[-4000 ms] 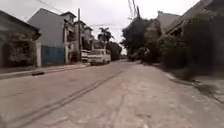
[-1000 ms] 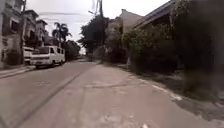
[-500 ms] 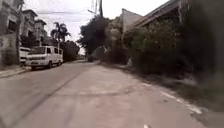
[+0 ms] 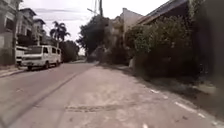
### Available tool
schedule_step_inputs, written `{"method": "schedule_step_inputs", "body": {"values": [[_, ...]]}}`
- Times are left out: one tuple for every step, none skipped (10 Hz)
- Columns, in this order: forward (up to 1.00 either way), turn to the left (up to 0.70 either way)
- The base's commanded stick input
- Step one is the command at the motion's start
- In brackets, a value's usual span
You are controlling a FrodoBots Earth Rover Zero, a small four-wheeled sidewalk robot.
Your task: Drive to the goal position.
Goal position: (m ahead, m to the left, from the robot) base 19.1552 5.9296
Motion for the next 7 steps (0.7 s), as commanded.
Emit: {"method": "schedule_step_inputs", "body": {"values": [[0.85,0.0],[0.85,0.0],[0.85,0.0],[0.85,0.0],[0.85,0.0],[0.85,0.0],[0.85,0.0]]}}
